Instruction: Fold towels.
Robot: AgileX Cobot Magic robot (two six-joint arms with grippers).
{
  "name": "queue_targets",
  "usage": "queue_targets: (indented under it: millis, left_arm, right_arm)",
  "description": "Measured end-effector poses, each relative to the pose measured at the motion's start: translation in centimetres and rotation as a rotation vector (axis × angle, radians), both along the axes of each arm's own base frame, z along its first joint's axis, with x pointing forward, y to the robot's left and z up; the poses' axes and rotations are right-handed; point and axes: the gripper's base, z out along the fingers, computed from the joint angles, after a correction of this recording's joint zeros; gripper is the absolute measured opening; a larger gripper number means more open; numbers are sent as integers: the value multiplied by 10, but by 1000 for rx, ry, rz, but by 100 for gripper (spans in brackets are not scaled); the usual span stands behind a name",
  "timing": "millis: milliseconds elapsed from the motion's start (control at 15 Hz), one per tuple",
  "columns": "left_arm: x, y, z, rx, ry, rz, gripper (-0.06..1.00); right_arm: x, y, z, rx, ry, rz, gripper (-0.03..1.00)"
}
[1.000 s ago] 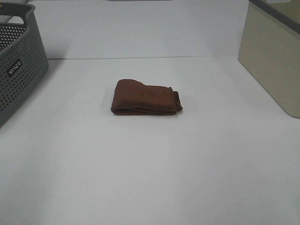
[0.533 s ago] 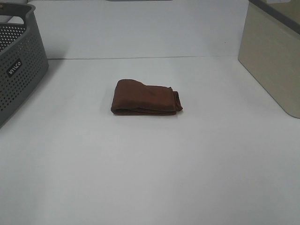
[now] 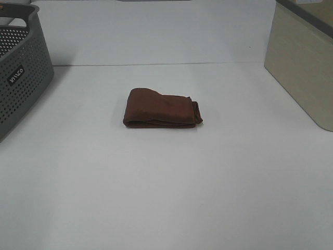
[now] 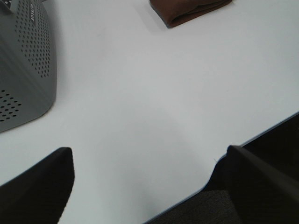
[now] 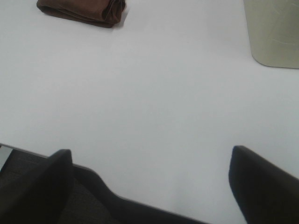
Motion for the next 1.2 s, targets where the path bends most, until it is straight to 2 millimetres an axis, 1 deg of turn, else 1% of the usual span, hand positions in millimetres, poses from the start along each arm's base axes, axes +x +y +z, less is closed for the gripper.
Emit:
queue_targets:
  millis: [533, 800, 933, 1067, 1200]
  left_arm:
    - [0, 0, 0, 0, 0, 16, 82]
    - [-1, 3, 0, -3, -14, 167, 82]
    - [-8, 5, 0, -12, -65, 252, 82]
    - [-18, 5, -1, -21, -131, 294, 82]
    - [-20, 5, -1, -24, -144, 295, 82]
  right_arm:
    - [0, 0, 0, 1, 0, 0, 85]
    - [0, 0, 0, 1, 0, -1, 85]
    - [0, 0, 0, 4, 0, -43, 85]
    - [-5, -1, 1, 9, -37, -113, 85]
    - [-14, -2, 1, 16, -106, -171, 85]
